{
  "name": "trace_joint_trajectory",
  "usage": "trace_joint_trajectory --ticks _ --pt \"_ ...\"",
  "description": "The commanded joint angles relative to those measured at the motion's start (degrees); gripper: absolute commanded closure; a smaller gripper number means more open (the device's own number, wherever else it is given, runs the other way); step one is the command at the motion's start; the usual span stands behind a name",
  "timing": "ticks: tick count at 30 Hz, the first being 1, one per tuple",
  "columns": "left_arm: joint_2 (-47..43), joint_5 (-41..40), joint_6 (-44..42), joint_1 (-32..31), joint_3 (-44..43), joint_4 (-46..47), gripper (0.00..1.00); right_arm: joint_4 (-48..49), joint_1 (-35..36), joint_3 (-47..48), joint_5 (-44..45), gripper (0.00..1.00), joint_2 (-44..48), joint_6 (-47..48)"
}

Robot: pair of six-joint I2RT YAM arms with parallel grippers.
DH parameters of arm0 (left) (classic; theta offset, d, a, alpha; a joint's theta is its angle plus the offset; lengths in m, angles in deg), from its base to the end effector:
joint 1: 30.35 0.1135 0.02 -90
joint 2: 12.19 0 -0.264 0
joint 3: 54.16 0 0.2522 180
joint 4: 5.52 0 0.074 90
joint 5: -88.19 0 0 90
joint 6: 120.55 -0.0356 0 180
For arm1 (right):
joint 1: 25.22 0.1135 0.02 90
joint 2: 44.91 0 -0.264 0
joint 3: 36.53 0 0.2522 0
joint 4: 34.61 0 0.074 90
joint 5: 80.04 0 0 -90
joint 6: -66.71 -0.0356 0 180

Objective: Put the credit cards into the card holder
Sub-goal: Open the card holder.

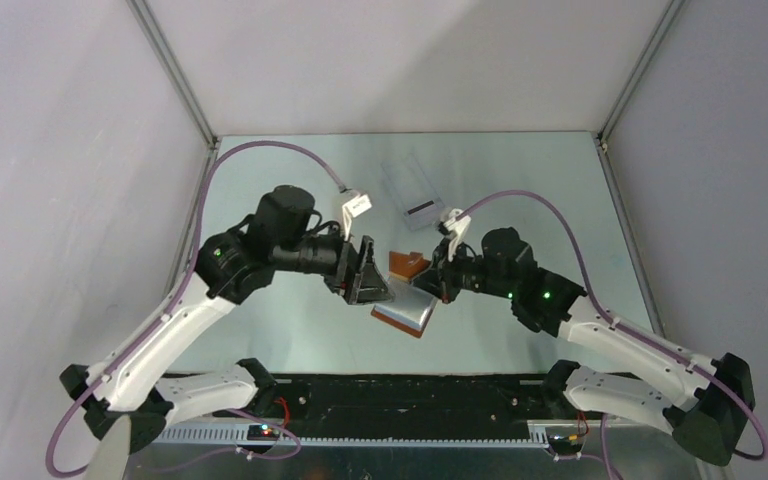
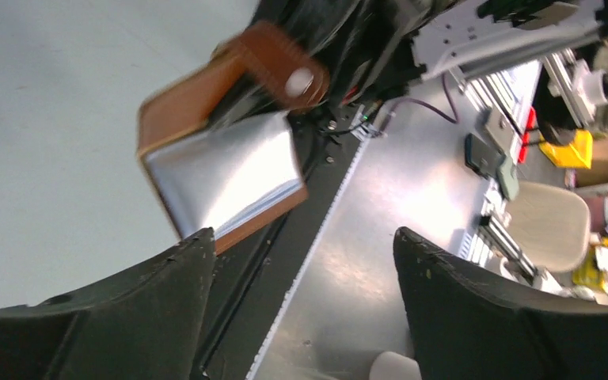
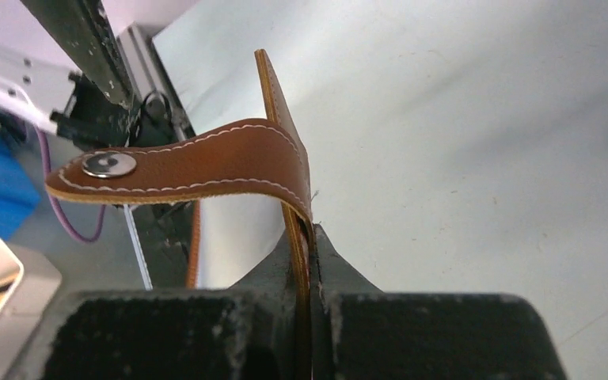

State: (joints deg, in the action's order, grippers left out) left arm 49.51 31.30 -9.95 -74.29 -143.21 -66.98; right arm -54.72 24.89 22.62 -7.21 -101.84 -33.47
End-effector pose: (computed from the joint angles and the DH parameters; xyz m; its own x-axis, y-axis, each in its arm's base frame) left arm 0.1340 -0.1561 0.4036 -0.6971 0.2625 -0.6672 0.7068 0.4077 -0.5781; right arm 0.1399 0.1838 0.3113 -0.3553 -0.1618 -0.9206 -0.8641 0.4326 0.2575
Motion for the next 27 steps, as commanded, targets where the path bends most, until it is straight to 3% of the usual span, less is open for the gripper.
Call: trace_joint_trajectory --ticks 1,5,9,18,27 --pt "-4.84 -6.09 2.62 3.28 3.12 1.80 0.10 0.93 -4.59 2.07 -3.84 1.00 3.25 -7.29" --pt "-8.40 -5.56 5.81 9.48 8.36 4.53 0.04 1.12 -8.34 2.04 -10.18 1.00 4.62 -9.47" --pt "-8.75 0.79 9.16 15.52 13.26 7.85 0.07 0.69 -9.80 2.07 -14.90 1.00 5.69 -8.99" --pt "-3.18 9.02 7.99 16.21 14.76 9.40 0.21 0.98 -11.66 2.01 -22.09 1.00 5.83 -10.13" --pt "-1.91 10.67 9.29 13.80 17.26 11.32 0.31 2.11 -12.20 2.07 -24.38 1.00 4.01 -11.92"
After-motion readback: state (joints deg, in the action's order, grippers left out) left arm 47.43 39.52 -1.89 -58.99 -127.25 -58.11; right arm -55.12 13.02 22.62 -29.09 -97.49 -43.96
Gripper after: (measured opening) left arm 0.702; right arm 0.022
